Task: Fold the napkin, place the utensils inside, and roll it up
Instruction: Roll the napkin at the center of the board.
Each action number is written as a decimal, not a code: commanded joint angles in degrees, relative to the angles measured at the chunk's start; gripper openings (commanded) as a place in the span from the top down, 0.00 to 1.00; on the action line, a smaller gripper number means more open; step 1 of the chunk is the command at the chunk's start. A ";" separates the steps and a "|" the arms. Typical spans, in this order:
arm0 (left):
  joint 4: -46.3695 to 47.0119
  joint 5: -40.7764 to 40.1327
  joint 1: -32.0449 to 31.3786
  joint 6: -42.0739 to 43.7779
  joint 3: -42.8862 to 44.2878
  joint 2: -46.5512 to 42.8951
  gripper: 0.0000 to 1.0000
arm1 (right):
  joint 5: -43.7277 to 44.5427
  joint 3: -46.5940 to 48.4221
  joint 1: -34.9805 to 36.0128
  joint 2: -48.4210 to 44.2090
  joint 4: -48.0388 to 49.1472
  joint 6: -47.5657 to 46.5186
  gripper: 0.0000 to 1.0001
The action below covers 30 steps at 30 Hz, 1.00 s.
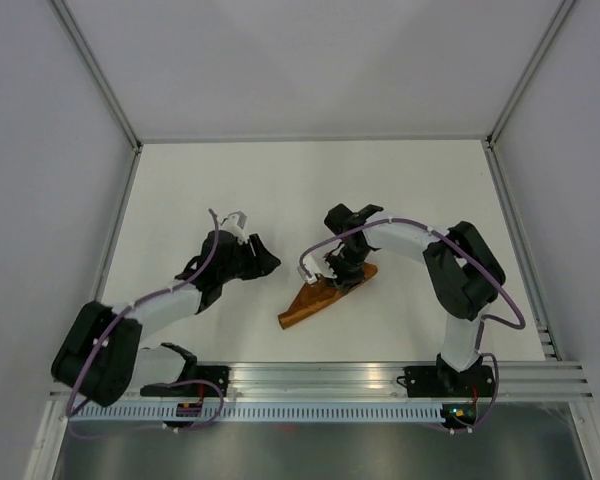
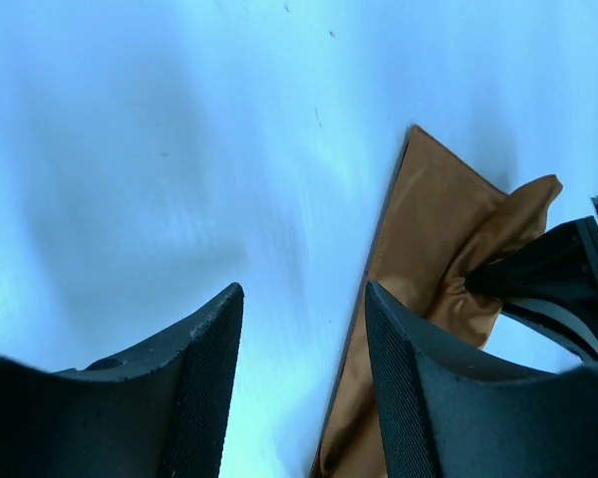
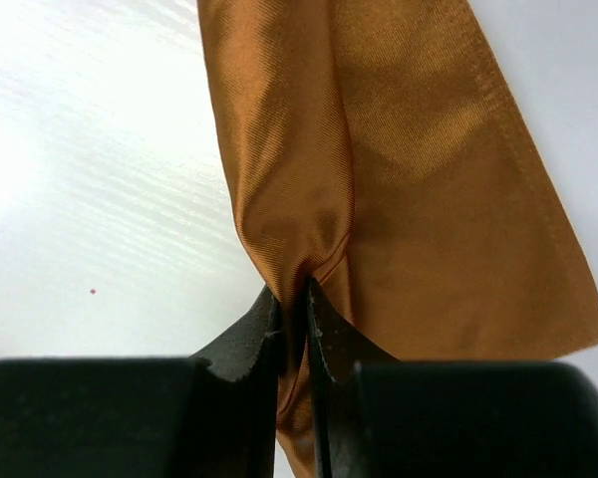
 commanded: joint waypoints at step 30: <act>8.95 -22.76 -38.51 34.81 6.12 4.31 0.40 | -4.09 30.38 -5.65 36.23 -27.81 8.00 0.92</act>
